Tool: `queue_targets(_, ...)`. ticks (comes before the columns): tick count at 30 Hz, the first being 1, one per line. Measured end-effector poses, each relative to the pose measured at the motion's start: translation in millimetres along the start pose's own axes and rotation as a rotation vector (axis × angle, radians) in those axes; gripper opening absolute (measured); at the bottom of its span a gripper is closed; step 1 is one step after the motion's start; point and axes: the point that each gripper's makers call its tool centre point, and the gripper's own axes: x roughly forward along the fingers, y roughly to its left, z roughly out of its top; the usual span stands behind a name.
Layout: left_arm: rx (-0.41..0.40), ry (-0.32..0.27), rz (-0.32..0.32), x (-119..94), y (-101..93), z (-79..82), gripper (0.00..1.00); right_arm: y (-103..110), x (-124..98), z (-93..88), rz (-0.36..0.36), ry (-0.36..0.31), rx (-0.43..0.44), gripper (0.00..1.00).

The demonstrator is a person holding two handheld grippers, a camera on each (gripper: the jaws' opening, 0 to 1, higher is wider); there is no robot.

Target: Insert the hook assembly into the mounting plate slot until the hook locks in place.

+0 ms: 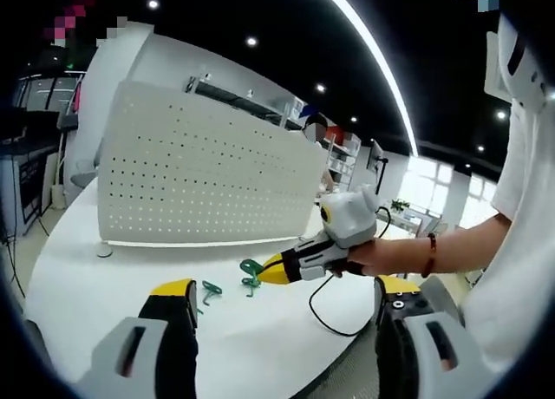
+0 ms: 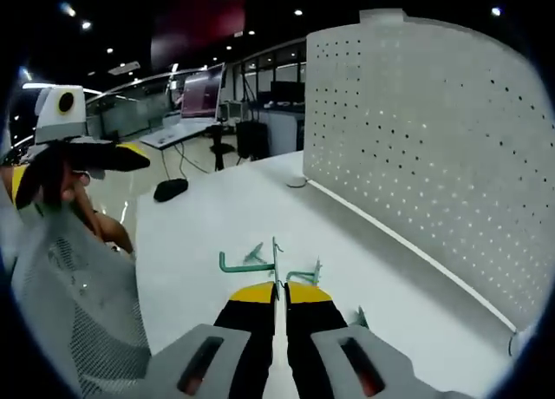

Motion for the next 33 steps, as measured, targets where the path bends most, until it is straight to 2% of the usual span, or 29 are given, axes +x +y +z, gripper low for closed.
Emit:
queue_targets(6, -0.029, -0.025, 0.001, 9.2, -10.2, 2.0, 0.84, 0.7, -13.8, 12.0, 0.001, -0.054, -0.005, 0.02)
queue_targets(16, -0.054, -0.029, 0.014, 21.4, -22.5, 3.3, 0.81, 9.2, -32.8, 29.2, 0.015, -0.131, -0.024, 0.02)
queue_targets(25, -0.096, -0.041, 0.028, 28.8, -21.6, 4.3, 0.76, 14.4, -47.8, 49.4, 0.03, -0.246, 0.023, 0.02)
queue_targets(33, -0.097, -0.018, 0.012, 27.8, -22.7, 7.5, 0.7, 22.9, -53.8, 55.5, 0.039, -0.281, 0.023, 0.02)
